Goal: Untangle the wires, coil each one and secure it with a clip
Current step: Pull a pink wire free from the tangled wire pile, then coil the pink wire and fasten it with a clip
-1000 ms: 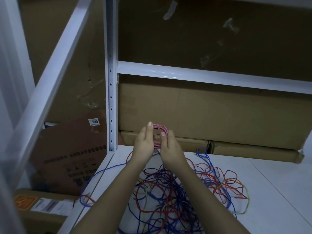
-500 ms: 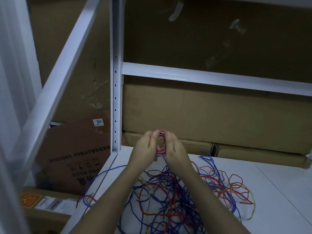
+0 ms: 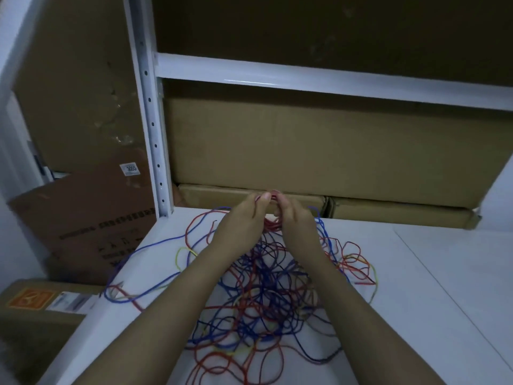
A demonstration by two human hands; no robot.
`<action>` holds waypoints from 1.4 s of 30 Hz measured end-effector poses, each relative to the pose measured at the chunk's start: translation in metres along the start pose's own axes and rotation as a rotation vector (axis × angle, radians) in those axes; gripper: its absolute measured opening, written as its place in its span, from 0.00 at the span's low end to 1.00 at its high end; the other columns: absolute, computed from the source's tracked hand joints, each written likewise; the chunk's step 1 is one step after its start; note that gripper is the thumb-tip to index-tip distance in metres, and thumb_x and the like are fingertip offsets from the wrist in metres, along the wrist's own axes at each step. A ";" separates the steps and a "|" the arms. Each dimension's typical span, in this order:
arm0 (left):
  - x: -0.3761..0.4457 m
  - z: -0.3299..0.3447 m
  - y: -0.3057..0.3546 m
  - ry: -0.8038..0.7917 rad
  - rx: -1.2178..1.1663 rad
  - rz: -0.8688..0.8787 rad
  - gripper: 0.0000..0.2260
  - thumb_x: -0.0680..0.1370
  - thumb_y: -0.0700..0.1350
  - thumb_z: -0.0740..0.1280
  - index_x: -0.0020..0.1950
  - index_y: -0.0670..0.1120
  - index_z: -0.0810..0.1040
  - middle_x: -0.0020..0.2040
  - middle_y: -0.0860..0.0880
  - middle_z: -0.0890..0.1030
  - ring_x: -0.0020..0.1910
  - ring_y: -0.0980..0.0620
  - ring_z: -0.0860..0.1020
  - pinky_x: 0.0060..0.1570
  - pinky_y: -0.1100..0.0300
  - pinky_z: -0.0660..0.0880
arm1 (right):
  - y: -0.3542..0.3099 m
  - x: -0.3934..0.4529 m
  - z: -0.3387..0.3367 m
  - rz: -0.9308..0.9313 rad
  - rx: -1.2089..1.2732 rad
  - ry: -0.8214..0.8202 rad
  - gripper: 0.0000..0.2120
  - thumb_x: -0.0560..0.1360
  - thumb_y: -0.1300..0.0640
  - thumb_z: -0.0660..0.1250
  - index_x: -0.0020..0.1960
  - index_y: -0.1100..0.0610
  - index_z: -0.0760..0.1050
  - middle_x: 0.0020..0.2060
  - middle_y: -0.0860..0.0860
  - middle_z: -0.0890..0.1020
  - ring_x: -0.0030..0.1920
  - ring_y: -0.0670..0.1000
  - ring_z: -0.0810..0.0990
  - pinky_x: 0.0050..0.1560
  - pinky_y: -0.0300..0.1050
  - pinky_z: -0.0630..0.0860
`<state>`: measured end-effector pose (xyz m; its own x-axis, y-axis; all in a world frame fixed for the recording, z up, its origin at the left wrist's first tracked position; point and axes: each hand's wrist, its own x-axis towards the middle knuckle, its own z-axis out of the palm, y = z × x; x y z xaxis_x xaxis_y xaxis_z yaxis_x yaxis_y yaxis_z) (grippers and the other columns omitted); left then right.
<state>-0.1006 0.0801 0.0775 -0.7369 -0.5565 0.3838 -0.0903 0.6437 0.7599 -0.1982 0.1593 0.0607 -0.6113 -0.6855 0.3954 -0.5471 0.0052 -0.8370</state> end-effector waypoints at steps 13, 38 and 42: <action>-0.015 0.218 0.125 -0.328 0.032 -0.039 0.19 0.79 0.63 0.55 0.46 0.49 0.74 0.36 0.53 0.78 0.40 0.48 0.79 0.41 0.55 0.73 | 0.094 -0.112 -0.236 0.136 -0.492 0.255 0.20 0.83 0.56 0.47 0.60 0.56 0.76 0.42 0.56 0.78 0.44 0.57 0.77 0.40 0.45 0.69; 0.007 0.619 0.306 -0.605 0.013 0.073 0.12 0.82 0.51 0.55 0.53 0.46 0.74 0.46 0.49 0.82 0.44 0.48 0.79 0.47 0.52 0.76 | 0.268 -0.278 -0.630 0.652 -0.585 0.555 0.15 0.84 0.54 0.51 0.46 0.57 0.74 0.34 0.48 0.74 0.37 0.51 0.73 0.36 0.42 0.63; 0.038 0.671 0.324 -0.599 0.070 0.076 0.12 0.83 0.51 0.55 0.53 0.45 0.73 0.48 0.48 0.80 0.44 0.48 0.78 0.43 0.55 0.73 | 0.298 -0.263 -0.688 0.663 -0.641 0.512 0.18 0.83 0.54 0.51 0.56 0.63 0.77 0.35 0.50 0.74 0.39 0.55 0.76 0.34 0.43 0.62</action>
<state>-0.6072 0.6205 -0.0135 -0.9901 -0.1283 0.0578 -0.0518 0.7144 0.6978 -0.5937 0.8420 -0.0329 -0.9854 -0.0160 0.1693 -0.1234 0.7525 -0.6470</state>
